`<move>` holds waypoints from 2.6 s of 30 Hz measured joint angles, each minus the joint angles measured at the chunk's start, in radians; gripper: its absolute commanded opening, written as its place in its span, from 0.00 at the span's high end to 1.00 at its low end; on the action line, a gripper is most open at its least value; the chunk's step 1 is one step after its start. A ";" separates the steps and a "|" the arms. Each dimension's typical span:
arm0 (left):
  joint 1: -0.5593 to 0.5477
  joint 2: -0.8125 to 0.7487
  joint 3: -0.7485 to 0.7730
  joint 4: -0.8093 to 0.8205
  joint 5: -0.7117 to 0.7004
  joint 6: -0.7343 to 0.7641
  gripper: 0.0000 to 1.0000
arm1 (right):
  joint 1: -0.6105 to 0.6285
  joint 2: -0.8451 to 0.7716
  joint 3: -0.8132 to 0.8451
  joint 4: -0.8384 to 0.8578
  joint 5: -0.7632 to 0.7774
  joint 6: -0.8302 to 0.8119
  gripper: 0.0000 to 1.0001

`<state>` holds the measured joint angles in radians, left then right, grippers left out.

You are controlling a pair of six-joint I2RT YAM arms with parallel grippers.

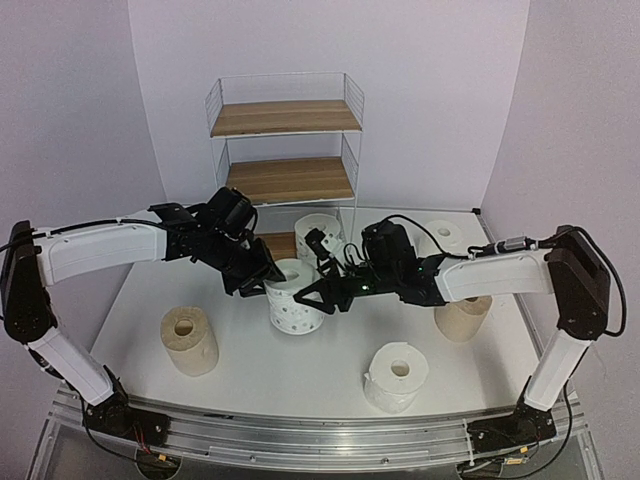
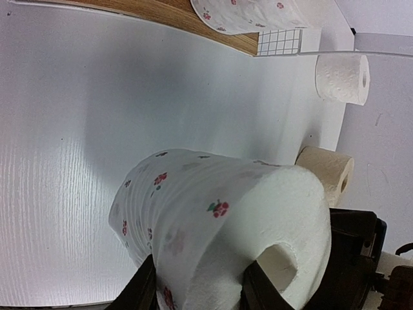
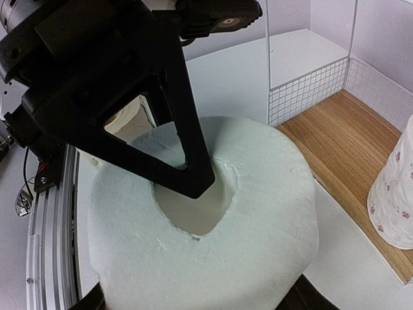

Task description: Place and organize the paper towels onto the shelf

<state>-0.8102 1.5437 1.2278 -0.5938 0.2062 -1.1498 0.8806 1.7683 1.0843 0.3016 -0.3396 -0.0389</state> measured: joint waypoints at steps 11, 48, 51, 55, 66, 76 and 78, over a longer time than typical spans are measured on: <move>0.000 0.001 0.001 -0.005 -0.010 0.025 0.27 | 0.001 0.013 0.001 0.014 -0.003 0.063 0.88; -0.020 -0.464 -0.073 -0.505 -0.622 -0.107 0.00 | 0.006 0.606 0.625 0.156 0.415 0.147 0.89; -0.020 -0.495 -0.074 -0.503 -0.622 -0.107 0.00 | 0.006 0.631 0.655 0.158 0.434 0.134 0.88; -0.020 -0.535 -0.089 -0.499 -0.622 -0.108 0.00 | 0.006 0.657 0.683 0.165 0.454 0.118 0.87; -0.020 -0.557 -0.125 -0.496 -0.617 -0.109 0.00 | 0.006 0.723 0.741 0.187 0.508 0.089 0.81; -0.020 -0.572 -0.143 -0.497 -0.602 -0.125 0.01 | 0.006 0.771 0.789 0.221 0.544 0.079 0.49; -0.020 -0.576 -0.143 -0.497 -0.602 -0.130 0.00 | 0.006 0.772 0.790 0.222 0.547 0.074 0.39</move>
<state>-0.8303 0.9679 1.0847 -1.0904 -0.3958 -1.2798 0.8871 2.5401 1.8740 0.5235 0.2074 0.0354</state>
